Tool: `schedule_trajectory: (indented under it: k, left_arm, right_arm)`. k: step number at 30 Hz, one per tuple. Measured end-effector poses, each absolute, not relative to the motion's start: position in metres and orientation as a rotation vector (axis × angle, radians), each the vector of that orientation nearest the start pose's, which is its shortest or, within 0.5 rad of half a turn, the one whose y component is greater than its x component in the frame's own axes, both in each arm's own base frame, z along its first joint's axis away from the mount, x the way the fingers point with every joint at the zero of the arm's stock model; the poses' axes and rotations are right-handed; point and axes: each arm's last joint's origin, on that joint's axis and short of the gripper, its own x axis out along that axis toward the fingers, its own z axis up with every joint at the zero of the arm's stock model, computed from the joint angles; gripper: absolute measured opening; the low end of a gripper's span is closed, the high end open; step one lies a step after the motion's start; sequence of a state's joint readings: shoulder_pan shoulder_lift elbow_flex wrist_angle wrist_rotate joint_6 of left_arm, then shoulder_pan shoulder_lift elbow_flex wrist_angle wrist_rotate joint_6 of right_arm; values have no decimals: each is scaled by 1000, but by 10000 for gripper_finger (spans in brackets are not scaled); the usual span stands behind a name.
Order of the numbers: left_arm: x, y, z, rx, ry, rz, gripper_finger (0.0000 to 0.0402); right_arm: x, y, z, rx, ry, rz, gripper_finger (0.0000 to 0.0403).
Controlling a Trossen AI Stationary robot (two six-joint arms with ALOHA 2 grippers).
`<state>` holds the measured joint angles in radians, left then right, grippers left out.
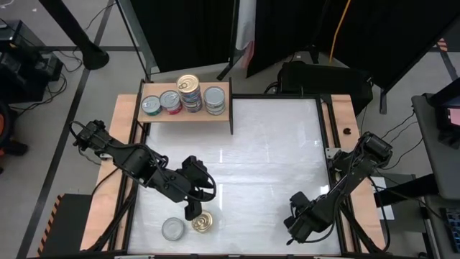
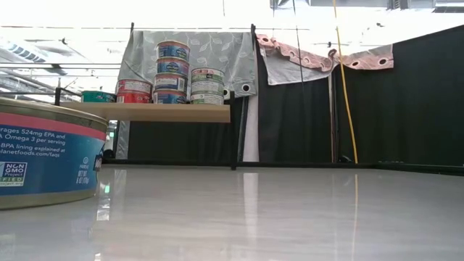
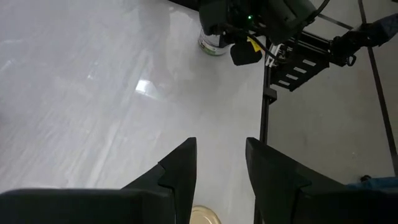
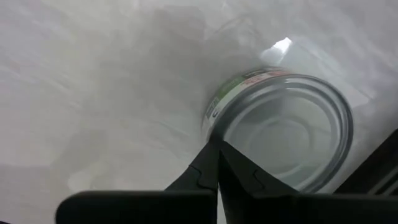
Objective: Stack canned seafood by type on shelf
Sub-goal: Stack the green white tuna can on top of the green white tuna cans on the shelf
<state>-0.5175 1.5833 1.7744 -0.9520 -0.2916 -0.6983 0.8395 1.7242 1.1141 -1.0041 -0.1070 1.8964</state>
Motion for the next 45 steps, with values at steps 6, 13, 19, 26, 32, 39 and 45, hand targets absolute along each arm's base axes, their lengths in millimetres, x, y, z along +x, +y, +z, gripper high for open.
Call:
schedule_trajectory:
  k: [6, 13, 19, 26, 32, 39, 45]
  left_arm:
    - [284, -152, 407, -367, 734, 38, 138]
    - [284, -152, 407, -365, 734, 37, 138]
    - [283, -152, 407, -359, 737, 37, 138]
    - [283, -151, 406, -336, 746, 34, 138]
    - [282, -150, 405, -321, 765, 41, 138]
    - [282, -150, 405, -320, 765, 41, 138]
    - [282, -150, 405, -320, 764, 40, 138]
  right_arm:
    - [193, 219, 176, 831, 1521, -849, 0]
    - [199, 227, 169, 869, 1502, -807, 0]
    - [205, 231, 161, 894, 1445, -806, 0]
    - [206, 232, 159, 899, 1440, -800, 0]
    - [209, 234, 159, 914, 1384, -782, 0]
    - [203, 227, 172, 849, 1427, -886, 0]
    - [197, 222, 187, 815, 1449, -958, 0]
